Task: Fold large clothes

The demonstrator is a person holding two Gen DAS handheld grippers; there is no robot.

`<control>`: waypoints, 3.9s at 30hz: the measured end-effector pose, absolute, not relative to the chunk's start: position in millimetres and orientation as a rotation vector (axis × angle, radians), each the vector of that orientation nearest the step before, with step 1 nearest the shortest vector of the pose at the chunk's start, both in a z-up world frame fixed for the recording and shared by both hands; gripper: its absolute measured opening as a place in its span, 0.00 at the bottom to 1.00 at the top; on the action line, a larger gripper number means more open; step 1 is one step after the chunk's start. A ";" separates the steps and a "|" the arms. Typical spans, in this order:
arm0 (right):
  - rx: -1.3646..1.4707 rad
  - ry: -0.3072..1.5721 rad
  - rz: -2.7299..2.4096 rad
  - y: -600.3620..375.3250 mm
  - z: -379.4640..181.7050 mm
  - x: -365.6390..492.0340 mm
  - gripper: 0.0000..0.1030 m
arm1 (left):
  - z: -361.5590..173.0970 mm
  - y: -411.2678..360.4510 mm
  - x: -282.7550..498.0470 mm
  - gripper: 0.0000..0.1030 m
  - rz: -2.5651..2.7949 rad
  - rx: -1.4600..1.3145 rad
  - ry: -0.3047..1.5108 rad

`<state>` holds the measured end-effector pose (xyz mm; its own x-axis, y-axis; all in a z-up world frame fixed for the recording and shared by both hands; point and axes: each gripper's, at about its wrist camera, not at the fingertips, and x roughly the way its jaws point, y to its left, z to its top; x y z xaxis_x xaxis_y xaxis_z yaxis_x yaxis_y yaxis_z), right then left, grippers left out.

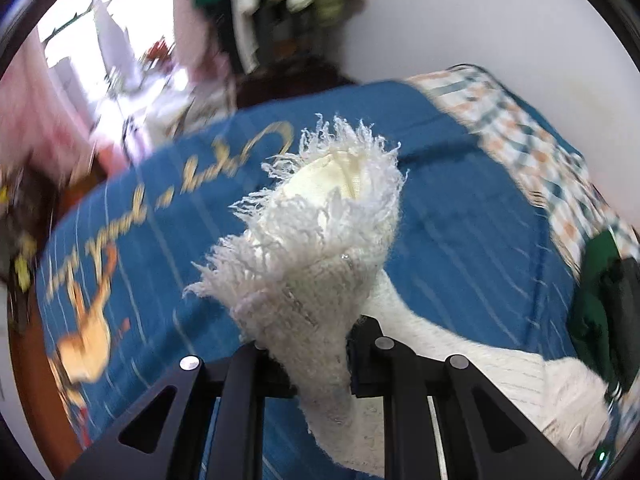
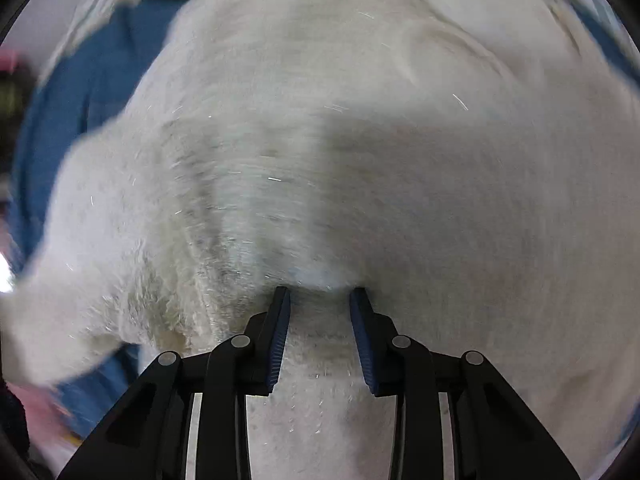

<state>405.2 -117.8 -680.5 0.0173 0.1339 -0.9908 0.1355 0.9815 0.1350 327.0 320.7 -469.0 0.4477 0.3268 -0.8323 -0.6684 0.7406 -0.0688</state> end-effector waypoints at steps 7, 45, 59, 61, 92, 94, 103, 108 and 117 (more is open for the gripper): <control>0.010 1.445 -0.183 -166.2 -627.2 375.3 0.80 | -401.6 217.8 331.9 0.12 0.529 -0.101 0.806; 0.822 1.316 -0.171 -558.6 -591.6 192.8 0.80 | -452.6 -214.4 273.6 0.92 -0.169 0.014 1.130; 0.657 1.264 -0.021 -446.0 -608.4 359.8 0.01 | -512.9 9.0 273.0 0.92 0.327 0.068 1.236; 0.578 1.248 -0.067 -447.7 -593.6 361.2 0.02 | -513.2 15.1 276.6 0.92 0.333 0.056 1.234; 0.848 1.465 -0.318 -517.2 -636.7 291.4 0.42 | -564.1 24.5 315.3 1.00 0.140 -0.021 1.323; 0.882 1.374 -0.277 -516.7 -615.1 285.3 0.42 | -550.1 27.7 305.2 1.00 0.156 -0.025 1.303; 1.027 1.327 -0.082 -473.3 -641.1 330.0 0.57 | -511.1 14.0 284.9 1.00 0.167 -0.013 1.238; 0.720 1.223 -0.061 -451.1 -581.5 356.8 0.06 | -480.2 1.9 305.6 1.00 0.137 -0.042 1.159; 0.542 1.133 -0.009 -455.0 -552.4 396.5 0.06 | -488.1 -40.0 365.9 1.00 0.121 -0.003 1.105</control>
